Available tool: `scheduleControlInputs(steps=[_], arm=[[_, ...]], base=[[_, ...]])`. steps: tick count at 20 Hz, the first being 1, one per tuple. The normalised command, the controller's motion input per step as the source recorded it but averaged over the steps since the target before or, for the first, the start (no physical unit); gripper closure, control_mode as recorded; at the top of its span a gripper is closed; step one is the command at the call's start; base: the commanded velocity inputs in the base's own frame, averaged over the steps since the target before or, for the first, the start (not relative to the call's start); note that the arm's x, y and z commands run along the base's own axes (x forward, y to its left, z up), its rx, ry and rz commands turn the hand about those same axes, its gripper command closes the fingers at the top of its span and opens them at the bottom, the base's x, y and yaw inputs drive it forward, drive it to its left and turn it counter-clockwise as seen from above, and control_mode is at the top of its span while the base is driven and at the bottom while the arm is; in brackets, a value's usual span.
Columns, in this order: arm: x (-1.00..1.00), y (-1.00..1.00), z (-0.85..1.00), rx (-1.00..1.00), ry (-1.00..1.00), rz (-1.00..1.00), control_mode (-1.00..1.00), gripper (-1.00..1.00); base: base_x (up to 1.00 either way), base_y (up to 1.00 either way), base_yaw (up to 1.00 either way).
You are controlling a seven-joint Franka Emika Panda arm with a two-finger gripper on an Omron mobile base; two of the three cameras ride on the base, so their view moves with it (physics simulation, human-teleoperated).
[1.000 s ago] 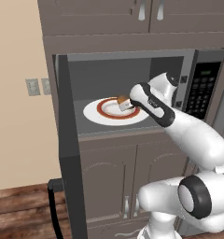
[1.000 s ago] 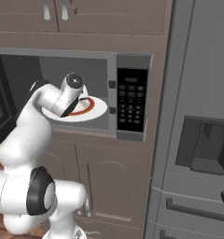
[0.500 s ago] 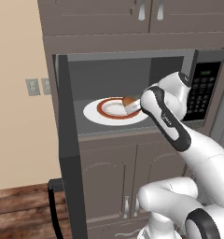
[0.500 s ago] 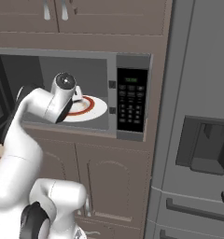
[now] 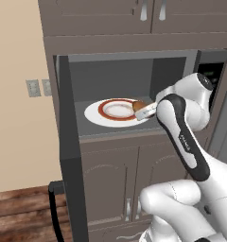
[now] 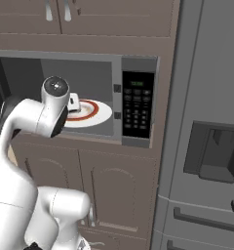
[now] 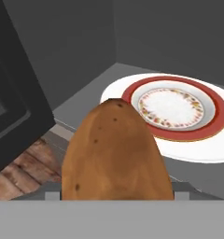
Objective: Retrieve the reheated potato from the microwave, then place the potato, cheese, and condiment on the cutting board.
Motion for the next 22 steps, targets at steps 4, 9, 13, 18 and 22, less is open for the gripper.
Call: scheduleControlInputs(steps=[4,9,13,18,22], arm=[[-0.76,-0.20,0.11,0.00,0.00,-0.06,-1.00,1.00],[-0.71,-0.15,0.08,0.00,0.01,-0.07,-1.00,1.00],[-0.58,-0.01,0.00,0.00,0.16,-0.14,-1.00,1.00],[-0.26,0.00,0.00,0.00,0.35,-0.23,-1.00,1.00],[-0.13,-0.10,-0.05,0.00,0.24,-0.13,-1.00,1.00]], base=[[0.00,0.00,0.00],[0.00,0.00,0.00],[0.00,0.00,0.00],[0.00,0.00,0.00],[0.00,0.00,0.00]])
